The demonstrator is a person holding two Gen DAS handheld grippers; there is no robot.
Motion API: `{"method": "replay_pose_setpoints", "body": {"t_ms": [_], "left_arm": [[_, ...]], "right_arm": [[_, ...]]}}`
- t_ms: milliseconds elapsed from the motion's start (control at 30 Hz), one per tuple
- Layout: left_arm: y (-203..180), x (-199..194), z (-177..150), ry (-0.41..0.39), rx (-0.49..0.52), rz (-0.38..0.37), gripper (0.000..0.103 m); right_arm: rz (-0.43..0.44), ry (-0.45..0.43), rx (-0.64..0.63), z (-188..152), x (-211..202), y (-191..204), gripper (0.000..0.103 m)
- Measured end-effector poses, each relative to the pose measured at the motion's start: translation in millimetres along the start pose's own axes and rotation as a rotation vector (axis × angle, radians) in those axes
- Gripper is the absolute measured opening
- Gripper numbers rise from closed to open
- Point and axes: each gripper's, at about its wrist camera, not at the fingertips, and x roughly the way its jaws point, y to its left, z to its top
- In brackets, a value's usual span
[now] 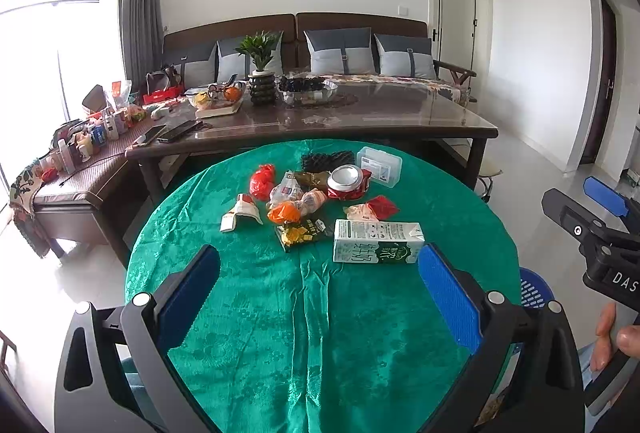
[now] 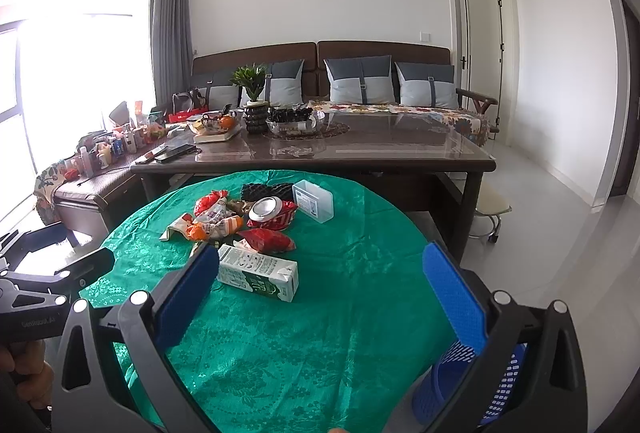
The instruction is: Collect trash
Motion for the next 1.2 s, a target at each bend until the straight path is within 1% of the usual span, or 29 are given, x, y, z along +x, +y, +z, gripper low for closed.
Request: {"method": "replay_pose_setpoints", "body": {"t_ms": [1200], "left_arm": [[2.9,-4.4,0.7,-0.004,-0.004,0.001,0.098]], "right_arm": [[0.002,-0.001,0.001,-1.3,-0.5,0.7,0.098]]}}
